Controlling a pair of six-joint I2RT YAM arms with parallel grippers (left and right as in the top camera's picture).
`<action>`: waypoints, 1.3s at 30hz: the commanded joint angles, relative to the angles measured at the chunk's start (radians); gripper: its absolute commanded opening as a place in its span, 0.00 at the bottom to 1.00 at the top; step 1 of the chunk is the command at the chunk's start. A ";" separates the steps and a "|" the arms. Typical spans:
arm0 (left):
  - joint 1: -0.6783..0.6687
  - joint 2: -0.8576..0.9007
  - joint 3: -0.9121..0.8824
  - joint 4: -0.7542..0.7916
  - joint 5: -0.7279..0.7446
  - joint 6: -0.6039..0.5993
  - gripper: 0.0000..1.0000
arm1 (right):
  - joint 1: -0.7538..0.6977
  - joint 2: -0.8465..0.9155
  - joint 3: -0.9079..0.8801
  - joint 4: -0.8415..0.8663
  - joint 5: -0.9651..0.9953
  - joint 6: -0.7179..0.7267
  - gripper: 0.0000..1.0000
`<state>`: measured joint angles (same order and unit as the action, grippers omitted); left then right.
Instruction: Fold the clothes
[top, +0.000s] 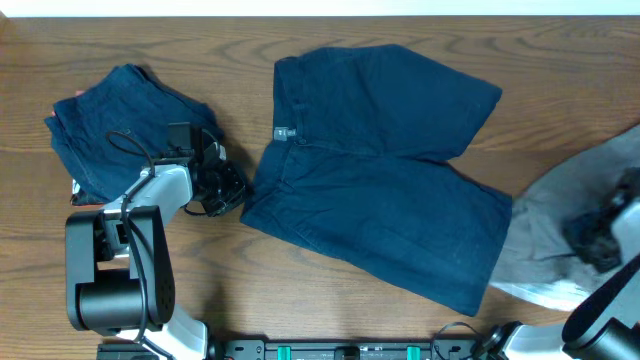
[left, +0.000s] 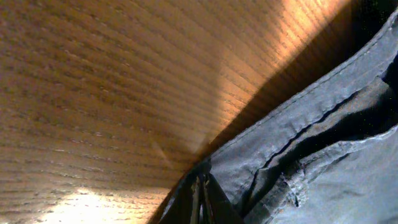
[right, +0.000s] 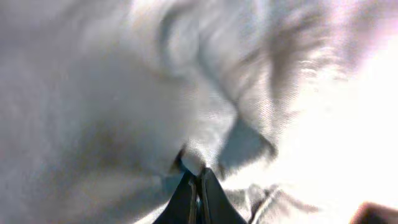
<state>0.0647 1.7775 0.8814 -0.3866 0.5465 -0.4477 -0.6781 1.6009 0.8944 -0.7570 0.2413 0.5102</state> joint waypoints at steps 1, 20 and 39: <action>0.009 0.021 -0.002 -0.016 -0.057 0.002 0.06 | -0.065 0.000 0.125 -0.043 0.092 -0.009 0.04; 0.009 0.021 -0.002 -0.023 -0.057 0.002 0.06 | 0.251 0.006 0.064 -0.044 -0.515 -0.399 0.22; 0.009 0.021 -0.002 -0.039 -0.057 0.002 0.06 | 0.019 -0.001 -0.035 -0.045 -0.029 -0.074 0.22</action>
<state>0.0654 1.7775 0.8841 -0.4049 0.5465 -0.4477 -0.6228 1.6032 0.8078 -0.8062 0.2394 0.4297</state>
